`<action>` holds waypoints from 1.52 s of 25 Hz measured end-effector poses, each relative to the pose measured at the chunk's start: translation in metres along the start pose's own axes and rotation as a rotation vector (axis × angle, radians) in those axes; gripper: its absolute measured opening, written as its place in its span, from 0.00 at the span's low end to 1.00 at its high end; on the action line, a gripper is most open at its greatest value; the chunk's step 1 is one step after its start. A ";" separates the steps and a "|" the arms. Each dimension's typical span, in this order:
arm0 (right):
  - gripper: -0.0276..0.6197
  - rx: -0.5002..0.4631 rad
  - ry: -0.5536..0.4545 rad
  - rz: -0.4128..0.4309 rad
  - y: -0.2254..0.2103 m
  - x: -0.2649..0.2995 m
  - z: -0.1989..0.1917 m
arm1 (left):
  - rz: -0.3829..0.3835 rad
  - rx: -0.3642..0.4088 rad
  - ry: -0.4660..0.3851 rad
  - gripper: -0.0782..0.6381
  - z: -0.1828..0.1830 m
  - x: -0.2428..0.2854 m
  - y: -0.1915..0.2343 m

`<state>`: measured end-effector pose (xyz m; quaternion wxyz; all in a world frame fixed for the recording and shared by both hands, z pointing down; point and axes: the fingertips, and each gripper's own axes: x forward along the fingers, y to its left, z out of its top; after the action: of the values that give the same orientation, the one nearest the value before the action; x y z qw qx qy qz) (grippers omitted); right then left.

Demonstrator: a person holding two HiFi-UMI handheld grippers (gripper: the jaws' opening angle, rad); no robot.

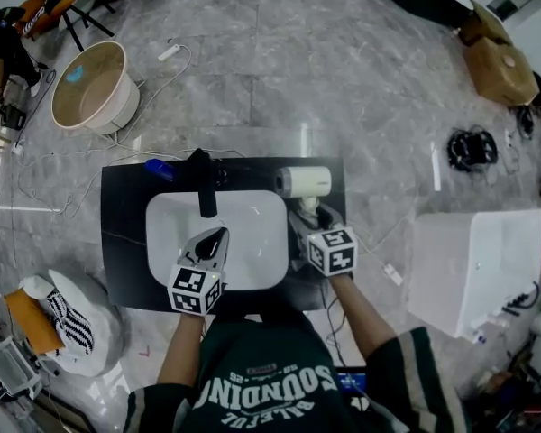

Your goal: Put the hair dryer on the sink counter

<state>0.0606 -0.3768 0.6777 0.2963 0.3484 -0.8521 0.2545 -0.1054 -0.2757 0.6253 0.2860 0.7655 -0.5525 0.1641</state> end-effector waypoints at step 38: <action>0.38 0.021 0.147 -0.055 -0.041 0.100 -0.043 | 0.070 -0.121 0.089 0.11 -0.057 -0.005 0.033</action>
<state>0.0469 -0.4192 0.7851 0.3613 0.3552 -0.8153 0.2801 -0.1348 -0.2440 0.6759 0.3501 0.7191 -0.5745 0.1741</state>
